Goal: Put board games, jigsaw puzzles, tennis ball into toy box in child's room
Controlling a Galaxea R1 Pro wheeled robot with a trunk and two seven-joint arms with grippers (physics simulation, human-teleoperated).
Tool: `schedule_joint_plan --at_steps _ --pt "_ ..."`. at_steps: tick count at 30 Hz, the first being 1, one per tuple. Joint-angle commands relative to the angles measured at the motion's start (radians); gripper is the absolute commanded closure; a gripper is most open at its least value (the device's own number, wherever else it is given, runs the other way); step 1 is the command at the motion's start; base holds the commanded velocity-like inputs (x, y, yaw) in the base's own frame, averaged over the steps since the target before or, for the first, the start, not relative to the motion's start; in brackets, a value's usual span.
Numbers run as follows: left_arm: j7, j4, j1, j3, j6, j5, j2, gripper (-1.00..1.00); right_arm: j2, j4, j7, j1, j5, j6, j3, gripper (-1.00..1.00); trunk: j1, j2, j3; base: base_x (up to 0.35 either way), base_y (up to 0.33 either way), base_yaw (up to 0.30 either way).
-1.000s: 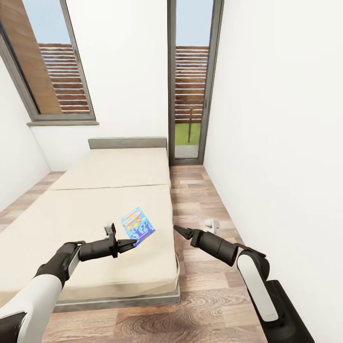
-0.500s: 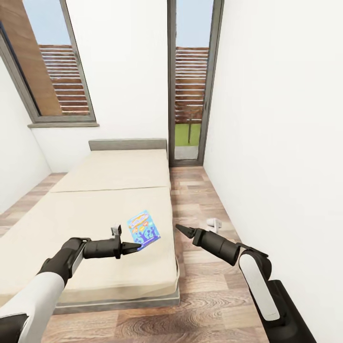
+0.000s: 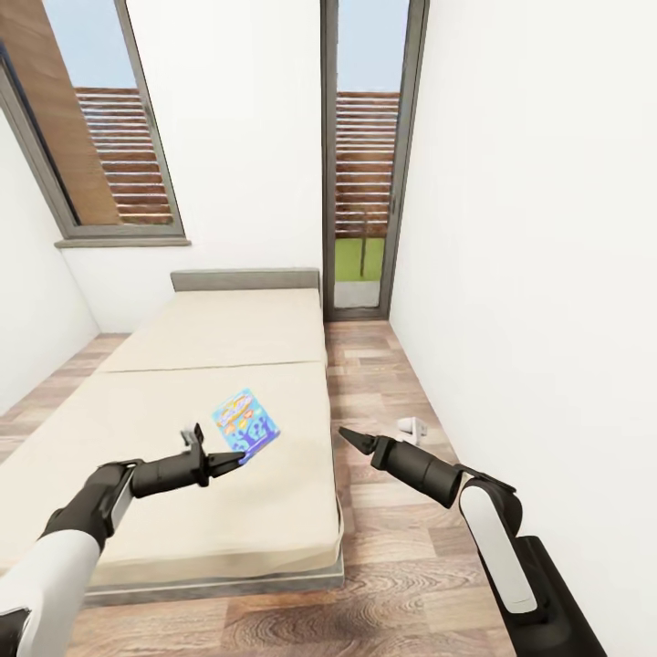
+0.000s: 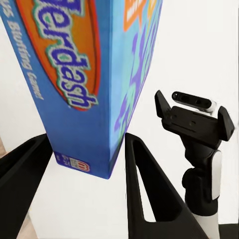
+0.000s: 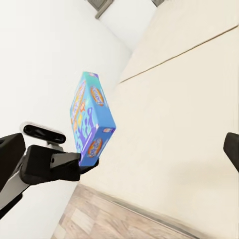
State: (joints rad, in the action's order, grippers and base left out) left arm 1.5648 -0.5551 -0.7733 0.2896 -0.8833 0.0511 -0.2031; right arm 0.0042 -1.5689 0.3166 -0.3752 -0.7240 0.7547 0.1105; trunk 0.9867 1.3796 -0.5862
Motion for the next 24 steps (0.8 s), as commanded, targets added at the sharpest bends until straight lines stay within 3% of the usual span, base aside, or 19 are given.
schedule_joint_plan --at_steps 1,6,24 --pt "0.006 0.0 0.002 0.021 -0.007 0.006 -0.003 1.0 0.001 0.0 0.003 -0.001 0.001 0.005 -0.001 -1.0 -0.004 -0.007 0.002 0.0 0.0 0.0" --pt "0.006 0.0 0.007 0.06 -0.007 0.006 -0.021 1.0 0.002 0.0 0.003 -0.001 0.001 0.005 -0.002 -1.0 -0.023 -0.042 0.018 0.0 0.0 0.0" --pt "0.006 0.0 0.008 0.081 -0.008 0.006 -0.049 1.0 0.007 0.001 0.001 -0.001 0.004 0.005 0.0 -1.0 -0.092 -0.168 0.074 0.0 0.0 0.0"
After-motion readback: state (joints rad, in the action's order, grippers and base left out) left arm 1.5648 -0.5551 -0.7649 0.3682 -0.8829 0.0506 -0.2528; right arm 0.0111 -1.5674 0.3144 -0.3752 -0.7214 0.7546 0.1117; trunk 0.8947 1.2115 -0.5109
